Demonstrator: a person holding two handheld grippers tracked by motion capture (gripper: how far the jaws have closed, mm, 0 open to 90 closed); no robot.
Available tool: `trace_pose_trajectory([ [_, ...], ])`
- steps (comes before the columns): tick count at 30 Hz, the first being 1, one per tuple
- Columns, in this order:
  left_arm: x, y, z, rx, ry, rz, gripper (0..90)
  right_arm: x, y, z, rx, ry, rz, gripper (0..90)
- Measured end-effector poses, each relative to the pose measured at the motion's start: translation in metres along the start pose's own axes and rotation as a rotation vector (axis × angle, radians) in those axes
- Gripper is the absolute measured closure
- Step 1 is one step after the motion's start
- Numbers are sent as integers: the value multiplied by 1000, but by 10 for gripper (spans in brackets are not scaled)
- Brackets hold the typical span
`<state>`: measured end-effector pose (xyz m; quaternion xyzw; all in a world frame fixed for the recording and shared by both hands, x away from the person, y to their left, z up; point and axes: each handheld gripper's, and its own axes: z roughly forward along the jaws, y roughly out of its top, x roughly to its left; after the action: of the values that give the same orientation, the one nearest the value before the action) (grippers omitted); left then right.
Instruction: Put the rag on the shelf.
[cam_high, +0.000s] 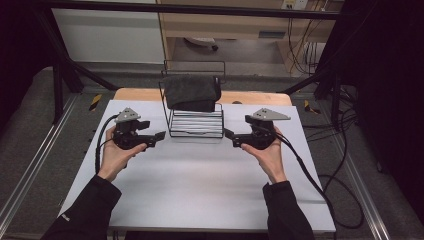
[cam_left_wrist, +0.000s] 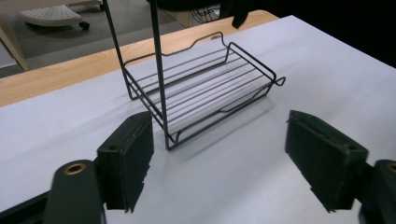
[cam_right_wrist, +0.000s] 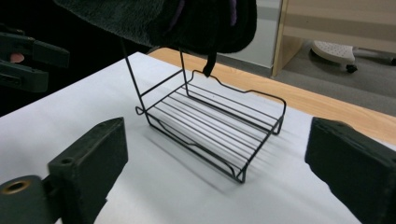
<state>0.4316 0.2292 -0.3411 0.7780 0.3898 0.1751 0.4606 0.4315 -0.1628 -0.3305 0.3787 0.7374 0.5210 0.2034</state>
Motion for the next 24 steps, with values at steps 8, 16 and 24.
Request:
trace_pose_trajectory([
  [8,1,-23,-10,10,-8,0,133,-4,-17,-23,35,15,4,8],
  [16,-1,-53,-15,30,-5,-7,91,-7,-50,-31,86,35,0,6],
  [24,-1,-87,-21,41,-14,-8,97,-15,-90,-42,110,50,9,5],
])
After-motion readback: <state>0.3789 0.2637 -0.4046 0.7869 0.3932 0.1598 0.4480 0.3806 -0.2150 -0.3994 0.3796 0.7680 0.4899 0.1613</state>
